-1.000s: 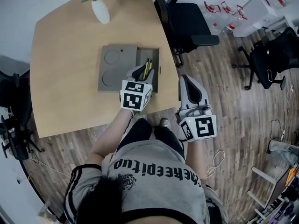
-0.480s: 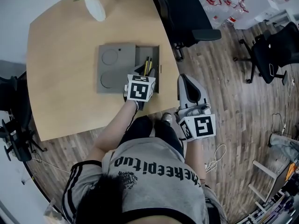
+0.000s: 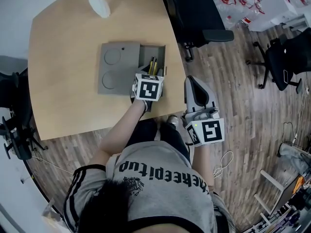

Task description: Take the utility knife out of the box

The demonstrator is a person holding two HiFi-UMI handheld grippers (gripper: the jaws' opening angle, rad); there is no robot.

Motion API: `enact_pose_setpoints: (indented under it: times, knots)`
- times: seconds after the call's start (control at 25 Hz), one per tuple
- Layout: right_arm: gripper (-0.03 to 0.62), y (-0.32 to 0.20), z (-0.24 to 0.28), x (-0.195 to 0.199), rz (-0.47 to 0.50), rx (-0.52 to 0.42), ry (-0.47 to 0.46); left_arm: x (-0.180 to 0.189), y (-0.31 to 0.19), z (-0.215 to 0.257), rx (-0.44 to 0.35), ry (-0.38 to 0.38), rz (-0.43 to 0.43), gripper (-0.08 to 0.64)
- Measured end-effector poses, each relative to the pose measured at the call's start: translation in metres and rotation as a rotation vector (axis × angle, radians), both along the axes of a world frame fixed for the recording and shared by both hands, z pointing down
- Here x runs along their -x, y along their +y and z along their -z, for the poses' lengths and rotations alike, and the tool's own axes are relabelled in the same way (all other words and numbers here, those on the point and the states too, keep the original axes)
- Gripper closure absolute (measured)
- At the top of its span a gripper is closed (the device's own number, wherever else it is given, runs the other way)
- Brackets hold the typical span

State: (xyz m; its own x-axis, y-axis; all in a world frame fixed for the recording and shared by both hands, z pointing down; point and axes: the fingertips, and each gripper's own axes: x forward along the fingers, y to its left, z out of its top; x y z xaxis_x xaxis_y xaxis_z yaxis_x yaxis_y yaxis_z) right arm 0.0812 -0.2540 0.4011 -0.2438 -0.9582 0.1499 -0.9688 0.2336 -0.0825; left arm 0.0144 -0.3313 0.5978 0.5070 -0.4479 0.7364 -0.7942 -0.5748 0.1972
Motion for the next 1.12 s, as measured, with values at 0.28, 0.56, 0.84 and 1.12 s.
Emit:
enact_pose_setpoints:
  times: [0.28, 0.56, 0.84, 1.12]
  knots:
    - [0.586, -0.003, 0.0, -0.013, 0.03, -0.001, -0.015, -0.001, -0.006, -0.008, 0.018, -0.046, 0.099, 0.397]
    - [0.586, -0.01, 0.001, -0.021, 0.07, -0.003, -0.027, 0.002, -0.008, -0.028, 0.06, -0.105, 0.186, 0.397]
    - [0.586, -0.014, 0.0, -0.024, 0.098, 0.003, -0.032, 0.012, -0.006, -0.049, 0.108, -0.148, 0.248, 0.397]
    - [0.586, -0.016, -0.001, -0.025, 0.117, 0.004, -0.04, 0.011, -0.007, -0.047, 0.09, -0.141, 0.254, 0.397]
